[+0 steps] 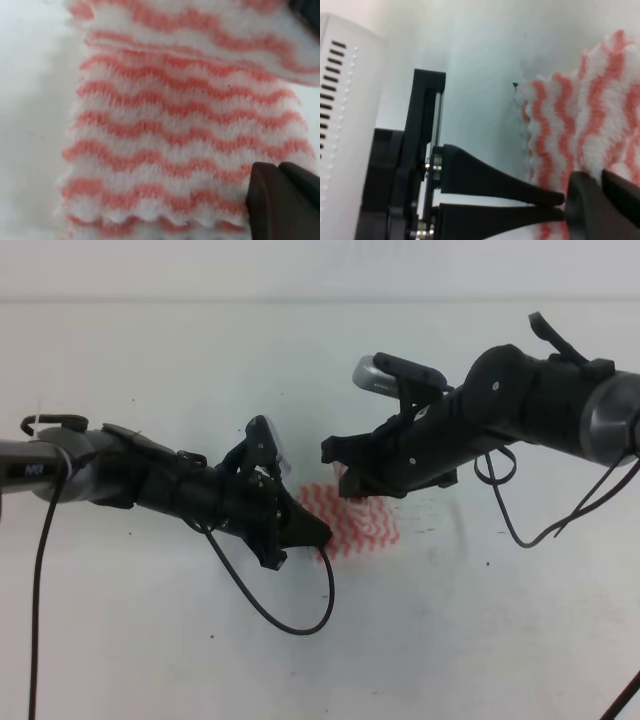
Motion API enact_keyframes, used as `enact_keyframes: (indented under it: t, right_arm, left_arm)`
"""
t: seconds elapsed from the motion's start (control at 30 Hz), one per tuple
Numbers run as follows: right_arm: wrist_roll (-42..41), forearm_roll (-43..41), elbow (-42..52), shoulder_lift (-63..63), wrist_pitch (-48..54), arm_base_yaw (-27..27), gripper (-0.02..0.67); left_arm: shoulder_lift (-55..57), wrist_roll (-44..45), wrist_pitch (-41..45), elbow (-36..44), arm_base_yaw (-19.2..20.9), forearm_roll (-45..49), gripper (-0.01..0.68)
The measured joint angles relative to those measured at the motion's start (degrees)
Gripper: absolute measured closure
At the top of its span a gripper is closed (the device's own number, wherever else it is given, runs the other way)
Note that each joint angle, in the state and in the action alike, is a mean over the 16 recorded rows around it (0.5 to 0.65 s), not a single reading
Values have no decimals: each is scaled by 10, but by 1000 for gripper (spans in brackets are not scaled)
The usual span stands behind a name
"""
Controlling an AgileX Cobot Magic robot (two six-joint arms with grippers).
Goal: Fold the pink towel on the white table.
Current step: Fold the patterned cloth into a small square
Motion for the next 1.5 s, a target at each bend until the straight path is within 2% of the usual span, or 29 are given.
enact_keyframes:
  t: [1.5]
  right_arm:
    - [-12,-2,-3,14,-9,15,665]
  left_arm:
    - [-1,1,9,0,0,-2,677]
